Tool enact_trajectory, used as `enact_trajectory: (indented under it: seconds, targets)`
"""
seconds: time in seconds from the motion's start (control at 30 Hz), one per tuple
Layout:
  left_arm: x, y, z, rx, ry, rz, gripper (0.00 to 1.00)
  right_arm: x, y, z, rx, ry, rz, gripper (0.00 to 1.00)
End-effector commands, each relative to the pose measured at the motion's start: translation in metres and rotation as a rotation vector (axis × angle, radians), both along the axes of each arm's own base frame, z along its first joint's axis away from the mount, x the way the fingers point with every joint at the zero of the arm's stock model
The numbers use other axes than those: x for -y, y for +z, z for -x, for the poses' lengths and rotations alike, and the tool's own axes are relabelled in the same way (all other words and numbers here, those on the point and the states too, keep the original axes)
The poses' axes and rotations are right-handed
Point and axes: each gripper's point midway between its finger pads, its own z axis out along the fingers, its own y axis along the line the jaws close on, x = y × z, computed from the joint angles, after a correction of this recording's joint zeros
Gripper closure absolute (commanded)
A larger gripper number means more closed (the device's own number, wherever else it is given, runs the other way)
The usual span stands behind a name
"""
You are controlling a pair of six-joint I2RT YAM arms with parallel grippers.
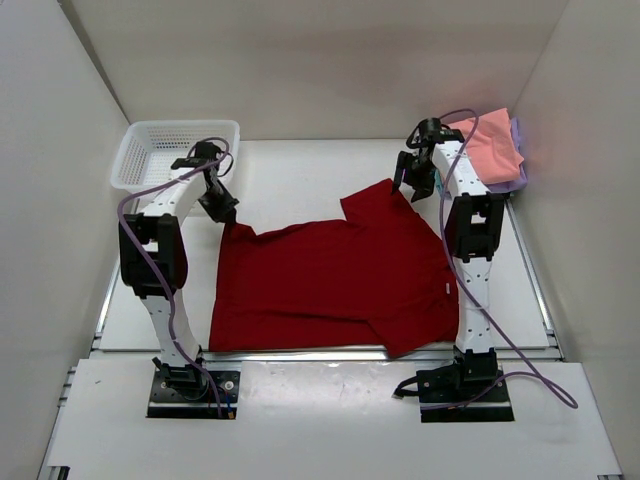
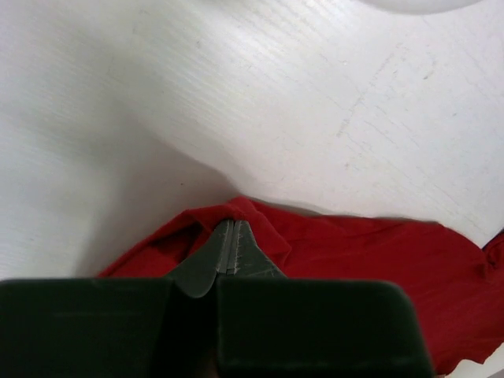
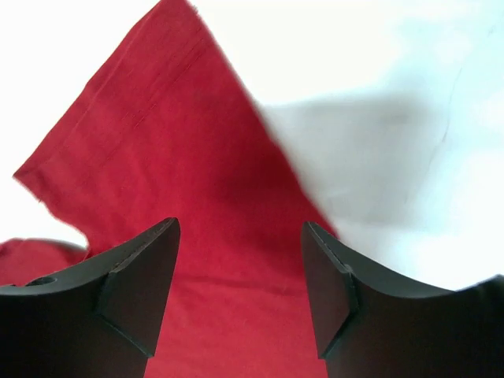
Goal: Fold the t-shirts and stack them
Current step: Grap the side of the flattened tshirt furthest away from the robot with both arms
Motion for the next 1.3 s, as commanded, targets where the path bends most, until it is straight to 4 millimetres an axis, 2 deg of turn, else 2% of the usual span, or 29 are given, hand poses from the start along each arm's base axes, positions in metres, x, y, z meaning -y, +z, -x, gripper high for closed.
enact_trajectory:
  seconds: [0.0,0.3,0.33,0.37,0.4,0.43,0.47,0.57,0.67,0.8,0.87,0.93,0.97,1.0,1.07,1.1,1.2,1.27]
  targets:
    - [-0.001,0.011,0.007,-0.004,0.004,0.030,1.00,0.011,0.004,-0.017,0.053,-0.008,0.022,0.40]
    - [-0.001,0.006,0.014,-0.022,-0.007,0.043,1.00,0.013,-0.027,-0.032,0.047,-0.011,0.085,0.41]
    - [-0.004,0.005,0.016,-0.029,-0.003,0.034,1.00,0.013,-0.030,-0.032,0.043,-0.008,0.087,0.45]
    - [-0.006,0.005,0.015,-0.024,0.001,0.036,1.00,0.009,-0.034,-0.031,0.036,0.000,0.091,0.56]
    - [-0.006,0.005,0.015,-0.024,-0.009,0.032,1.00,0.007,-0.038,-0.028,0.022,0.007,0.099,0.61]
    - [-0.007,0.004,0.015,-0.027,0.004,0.033,1.00,0.011,-0.038,-0.026,0.015,0.004,0.102,0.73]
    - [-0.006,0.004,0.015,-0.026,0.004,0.041,1.00,0.011,-0.039,-0.025,0.011,0.008,0.113,0.79]
    - [-0.008,0.004,0.013,-0.016,0.006,0.044,1.00,0.008,-0.041,-0.017,-0.014,0.016,0.118,0.76]
    - [-0.009,0.003,0.012,-0.021,0.012,0.046,1.00,0.008,-0.041,-0.013,-0.021,0.033,0.128,0.67]
    - [-0.009,0.005,0.012,-0.018,0.014,0.049,1.00,0.005,-0.048,-0.009,-0.037,0.054,0.155,0.65]
    - [-0.008,0.006,0.012,-0.011,0.011,0.057,1.00,0.003,-0.054,-0.002,-0.066,0.057,0.169,0.67]
    - [-0.010,0.006,0.012,-0.010,0.013,0.052,1.00,0.004,-0.063,0.005,-0.095,0.063,0.192,0.81]
    - [-0.012,0.005,0.014,-0.016,0.010,0.049,1.00,0.002,-0.062,0.006,-0.097,0.065,0.197,0.87]
    - [-0.012,0.006,0.013,-0.009,0.011,0.050,1.00,0.003,-0.062,0.007,-0.100,0.065,0.204,0.98]
    - [-0.013,0.006,0.013,-0.005,0.005,0.050,1.00,0.005,-0.062,0.008,-0.104,0.057,0.213,0.99]
    - [-0.013,0.005,0.014,-0.007,0.014,0.054,1.00,0.007,-0.054,0.006,-0.091,0.053,0.215,1.00]
    - [-0.004,0.007,0.006,0.034,-0.016,0.087,1.00,0.016,-0.019,-0.013,0.009,0.035,0.203,1.00]
    - [-0.004,0.013,0.000,0.066,-0.021,0.101,1.00,0.031,0.003,-0.022,0.064,0.011,0.207,1.00]
